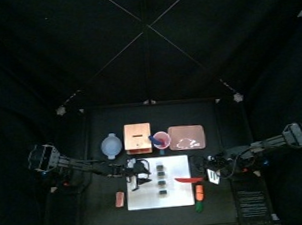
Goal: Place sushi on board then cut the sushi with the knife then place the pieces on the plate
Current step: Place the 4 sushi pieces on the plate
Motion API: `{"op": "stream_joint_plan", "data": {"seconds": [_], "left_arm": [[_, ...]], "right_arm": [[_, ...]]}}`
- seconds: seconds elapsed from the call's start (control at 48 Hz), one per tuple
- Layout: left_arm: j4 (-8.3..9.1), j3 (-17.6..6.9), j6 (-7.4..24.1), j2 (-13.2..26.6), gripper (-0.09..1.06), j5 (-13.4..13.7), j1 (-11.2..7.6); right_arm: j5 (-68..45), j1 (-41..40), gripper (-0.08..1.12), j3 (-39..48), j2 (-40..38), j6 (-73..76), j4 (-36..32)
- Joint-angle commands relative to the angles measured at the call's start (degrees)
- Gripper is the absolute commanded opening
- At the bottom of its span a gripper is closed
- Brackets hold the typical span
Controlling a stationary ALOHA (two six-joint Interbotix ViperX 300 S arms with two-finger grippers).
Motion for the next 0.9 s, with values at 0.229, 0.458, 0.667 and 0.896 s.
{"op": "stream_joint_plan", "data": {"seconds": [0.229, 0.458, 0.667, 0.896], "left_arm": [[0.18, -0.2, 0.1, -0.4, 0.78, -0.4, 1.41], [0.09, 0.4, 0.0, -0.4, 0.78, -0.4, 1.49], [0.18, 1.0, 0.2, -0.5, 0.77, -0.4, 1.58], [0.18, 2.2, 0.1, -0.7, 0.77, -1.3, 2.72]], "right_arm": [[1.3, -1.5, 0.37, 2.3, 0.4, 1.1, -0.2], [2.9, -4.2, 0.62, 3.5, 0.5, 1.1, -0.4], [7.1, -4.5, 0.72, 1.0, -0.5, 1.1, -2.9], [3.0, -4.9, 0.72, -4.5, 0.0, 1.0, -12.1]]}}
